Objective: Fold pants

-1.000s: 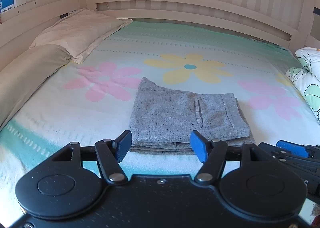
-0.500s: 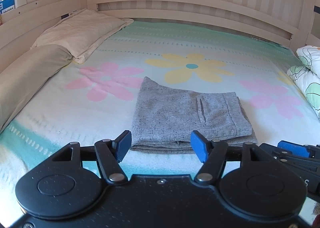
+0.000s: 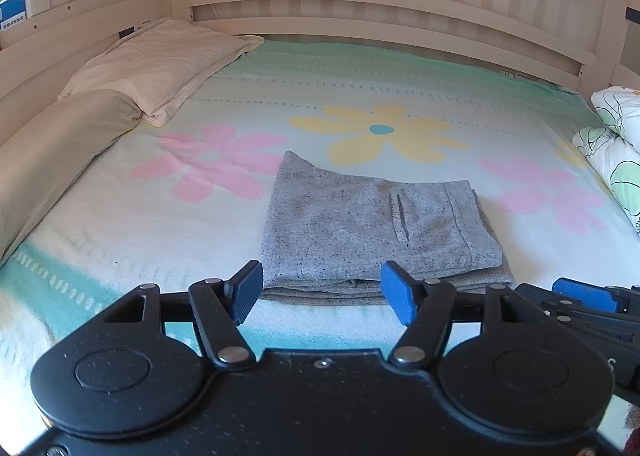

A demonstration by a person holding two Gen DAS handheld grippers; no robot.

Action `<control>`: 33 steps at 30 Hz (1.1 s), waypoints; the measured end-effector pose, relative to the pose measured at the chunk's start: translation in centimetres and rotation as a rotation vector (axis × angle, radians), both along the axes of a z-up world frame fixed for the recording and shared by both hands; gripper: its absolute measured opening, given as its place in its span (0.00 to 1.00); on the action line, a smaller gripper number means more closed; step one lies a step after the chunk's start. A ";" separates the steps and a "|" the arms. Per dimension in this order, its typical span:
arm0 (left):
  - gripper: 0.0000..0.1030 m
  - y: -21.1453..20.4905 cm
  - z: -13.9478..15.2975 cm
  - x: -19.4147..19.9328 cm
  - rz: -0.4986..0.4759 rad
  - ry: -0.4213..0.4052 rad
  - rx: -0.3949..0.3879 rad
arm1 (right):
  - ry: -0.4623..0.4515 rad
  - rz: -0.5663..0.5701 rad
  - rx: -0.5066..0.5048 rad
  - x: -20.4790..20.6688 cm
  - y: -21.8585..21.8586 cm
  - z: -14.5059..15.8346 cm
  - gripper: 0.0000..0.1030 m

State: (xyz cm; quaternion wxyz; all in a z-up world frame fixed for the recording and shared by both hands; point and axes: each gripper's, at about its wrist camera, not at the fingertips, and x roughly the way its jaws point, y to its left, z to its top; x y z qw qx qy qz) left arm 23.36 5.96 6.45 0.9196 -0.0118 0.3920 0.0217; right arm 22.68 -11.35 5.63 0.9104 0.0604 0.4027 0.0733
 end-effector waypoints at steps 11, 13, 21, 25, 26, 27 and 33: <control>0.67 -0.2 -0.1 0.0 -0.009 -0.001 0.001 | 0.001 0.004 -0.001 0.0 0.1 0.0 0.35; 0.67 -0.2 -0.1 0.0 -0.009 -0.001 0.001 | 0.000 0.006 -0.002 -0.1 0.2 0.0 0.35; 0.67 -0.4 -0.1 0.0 -0.016 -0.004 0.013 | 0.001 0.010 -0.002 -0.1 0.2 0.0 0.35; 0.67 -0.5 -0.2 0.0 -0.014 -0.002 0.021 | 0.002 0.012 -0.002 -0.1 0.3 -0.1 0.35; 0.67 -0.4 -0.2 0.0 -0.014 0.000 0.022 | 0.003 0.012 -0.002 -0.1 0.3 -0.1 0.35; 0.67 -0.4 -0.3 0.0 -0.014 0.002 0.021 | 0.004 0.012 -0.002 -0.2 0.3 -0.1 0.35; 0.67 -0.3 -0.2 -0.1 -0.012 -0.001 0.024 | 0.003 0.013 -0.002 -0.2 0.3 -0.1 0.35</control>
